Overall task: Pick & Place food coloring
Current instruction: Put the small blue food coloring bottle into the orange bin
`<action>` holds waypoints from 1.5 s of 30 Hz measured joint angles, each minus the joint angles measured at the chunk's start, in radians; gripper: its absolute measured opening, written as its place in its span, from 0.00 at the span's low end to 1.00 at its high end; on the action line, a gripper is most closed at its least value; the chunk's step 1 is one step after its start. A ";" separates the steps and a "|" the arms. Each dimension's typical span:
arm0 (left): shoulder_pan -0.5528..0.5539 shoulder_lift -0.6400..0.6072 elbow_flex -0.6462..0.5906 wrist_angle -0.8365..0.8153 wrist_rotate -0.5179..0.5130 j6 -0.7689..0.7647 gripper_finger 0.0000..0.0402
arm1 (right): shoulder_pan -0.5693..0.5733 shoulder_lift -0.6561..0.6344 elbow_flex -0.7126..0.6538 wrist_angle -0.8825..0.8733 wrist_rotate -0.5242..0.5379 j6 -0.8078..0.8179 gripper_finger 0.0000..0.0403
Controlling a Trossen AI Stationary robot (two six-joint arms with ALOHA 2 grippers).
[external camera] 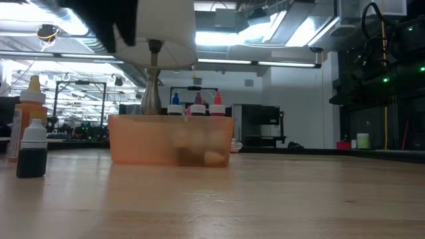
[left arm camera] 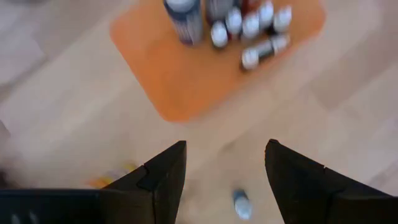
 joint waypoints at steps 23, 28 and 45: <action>-0.137 0.268 0.005 0.086 0.170 0.057 0.52 | 0.000 0.000 0.000 0.000 0.000 0.000 0.14; -0.142 0.309 0.005 0.086 0.178 0.078 0.52 | 0.000 0.000 0.000 0.000 0.000 0.000 0.14; -0.135 0.341 -0.001 0.108 0.226 0.121 0.48 | 0.000 0.000 0.000 0.000 0.000 0.000 0.14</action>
